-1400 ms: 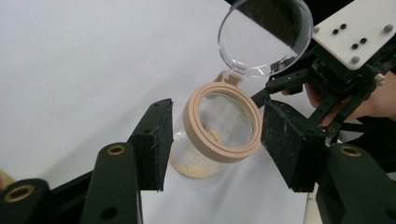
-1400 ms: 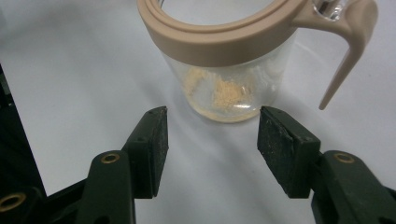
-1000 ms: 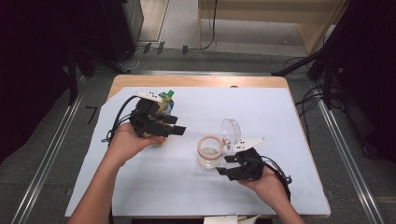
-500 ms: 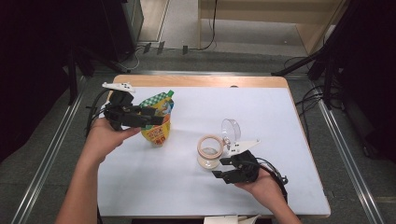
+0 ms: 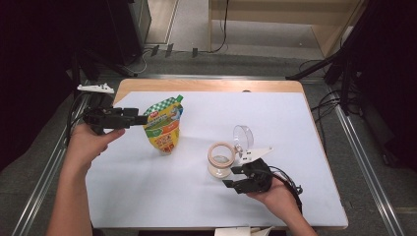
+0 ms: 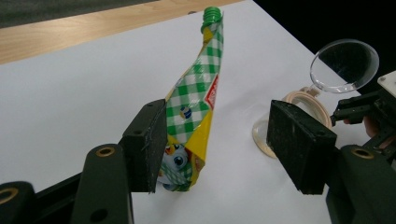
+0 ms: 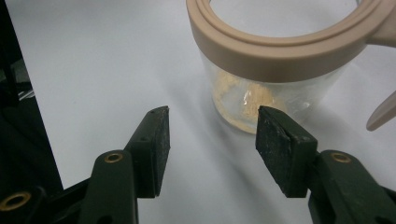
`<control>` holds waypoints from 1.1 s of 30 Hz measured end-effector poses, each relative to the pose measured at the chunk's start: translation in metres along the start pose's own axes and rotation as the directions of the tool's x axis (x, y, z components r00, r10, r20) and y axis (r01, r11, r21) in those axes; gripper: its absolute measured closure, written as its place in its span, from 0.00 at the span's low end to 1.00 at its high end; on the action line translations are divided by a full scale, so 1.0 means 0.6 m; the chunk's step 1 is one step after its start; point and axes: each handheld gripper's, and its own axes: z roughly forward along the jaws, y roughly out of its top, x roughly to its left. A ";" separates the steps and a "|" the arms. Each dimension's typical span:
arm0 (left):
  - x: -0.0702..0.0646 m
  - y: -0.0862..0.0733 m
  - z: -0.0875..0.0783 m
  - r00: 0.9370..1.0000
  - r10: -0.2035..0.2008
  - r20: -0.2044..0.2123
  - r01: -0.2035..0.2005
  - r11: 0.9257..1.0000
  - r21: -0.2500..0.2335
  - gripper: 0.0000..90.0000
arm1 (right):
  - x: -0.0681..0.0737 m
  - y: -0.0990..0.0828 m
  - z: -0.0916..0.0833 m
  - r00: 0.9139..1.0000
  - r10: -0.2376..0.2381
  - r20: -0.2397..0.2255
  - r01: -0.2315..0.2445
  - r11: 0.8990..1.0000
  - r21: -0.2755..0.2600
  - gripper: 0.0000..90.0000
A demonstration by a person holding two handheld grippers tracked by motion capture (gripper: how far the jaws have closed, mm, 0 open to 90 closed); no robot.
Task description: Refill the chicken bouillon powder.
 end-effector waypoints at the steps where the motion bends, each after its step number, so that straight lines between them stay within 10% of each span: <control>1: 0.003 -0.002 0.002 1.000 -0.002 0.002 0.002 1.000 -0.004 0.43 | 0.000 0.000 0.000 1.000 0.005 -0.001 -0.005 1.000 0.001 0.51; 18: 0.023 -0.034 0.084 0.998 -0.023 0.051 0.020 0.998 0.053 0.54 | 0.003 0.001 0.000 1.000 -0.002 -0.007 0.002 1.000 -0.002 0.53; 33: 0.015 -0.048 0.120 1.000 0.016 0.016 -0.017 1.000 0.026 0.78 | 0.048 0.014 0.024 0.990 -0.086 -0.110 0.084 0.996 -0.021 0.55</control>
